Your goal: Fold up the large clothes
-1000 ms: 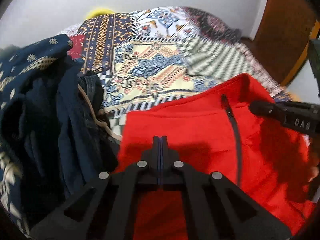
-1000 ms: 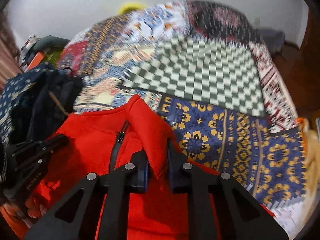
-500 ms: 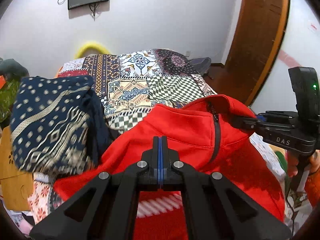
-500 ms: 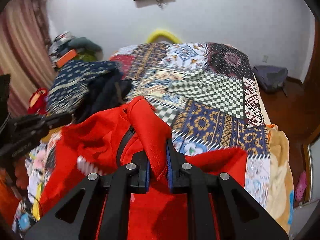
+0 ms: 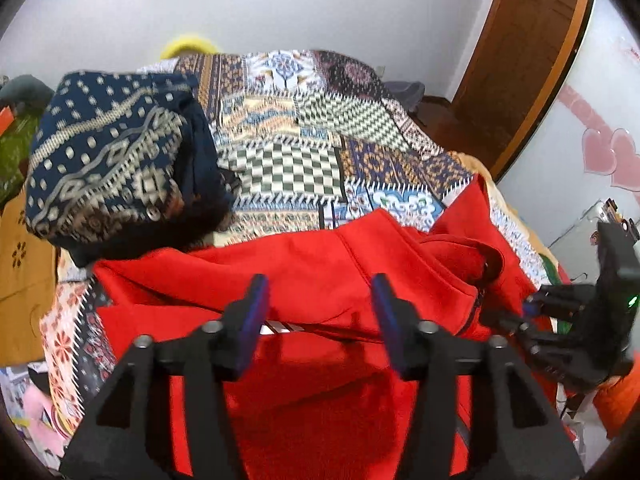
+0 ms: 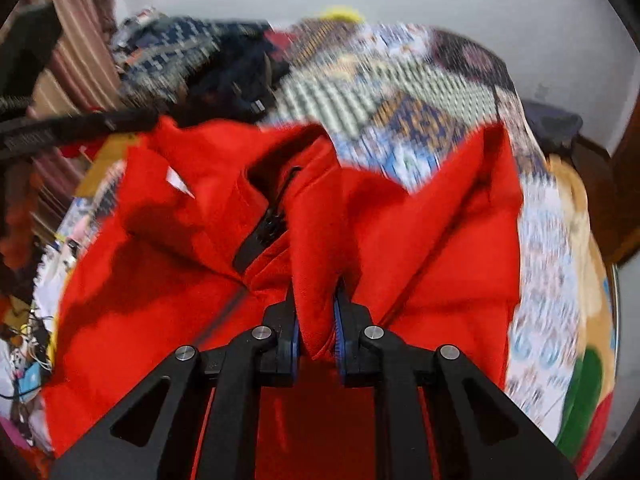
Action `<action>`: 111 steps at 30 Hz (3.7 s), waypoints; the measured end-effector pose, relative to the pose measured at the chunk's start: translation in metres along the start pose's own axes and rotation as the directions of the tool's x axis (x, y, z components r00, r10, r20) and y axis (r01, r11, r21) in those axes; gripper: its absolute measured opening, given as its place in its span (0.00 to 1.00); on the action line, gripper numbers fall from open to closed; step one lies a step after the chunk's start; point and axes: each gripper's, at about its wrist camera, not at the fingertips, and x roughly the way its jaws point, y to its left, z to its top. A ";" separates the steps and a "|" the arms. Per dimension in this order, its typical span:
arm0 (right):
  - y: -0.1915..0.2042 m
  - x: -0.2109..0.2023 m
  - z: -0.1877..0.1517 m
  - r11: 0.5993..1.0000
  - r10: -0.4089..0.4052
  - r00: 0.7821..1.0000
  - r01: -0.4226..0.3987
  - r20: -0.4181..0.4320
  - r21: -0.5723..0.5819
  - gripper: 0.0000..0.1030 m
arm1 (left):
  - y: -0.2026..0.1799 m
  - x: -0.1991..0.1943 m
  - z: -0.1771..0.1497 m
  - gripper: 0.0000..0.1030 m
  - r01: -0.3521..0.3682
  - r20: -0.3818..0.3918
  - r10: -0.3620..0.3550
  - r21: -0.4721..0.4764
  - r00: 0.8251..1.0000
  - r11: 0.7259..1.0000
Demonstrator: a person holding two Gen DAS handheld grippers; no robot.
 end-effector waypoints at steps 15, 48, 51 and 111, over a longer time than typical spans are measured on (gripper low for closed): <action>-0.026 -0.033 0.012 0.995 0.017 0.996 -0.026 0.089 0.100 0.47 | -0.020 0.089 0.049 0.78 0.059 -0.137 -0.065 -0.044 0.988 0.997; -0.002 -0.026 0.013 0.995 0.091 0.988 -0.096 0.125 0.038 0.10 | 0.013 0.019 -0.043 0.02 0.002 -0.042 -0.006 -0.094 0.999 0.996; 0.003 -0.032 0.010 0.996 0.078 0.989 -0.082 0.124 0.026 0.10 | 0.012 -0.001 -0.066 0.02 -0.006 -0.011 0.005 -0.105 1.000 0.995; -0.124 0.037 0.066 0.861 -0.076 0.997 0.068 -0.004 0.503 0.54 | 0.221 0.069 -0.047 0.10 0.063 0.027 -0.060 -0.649 0.998 0.758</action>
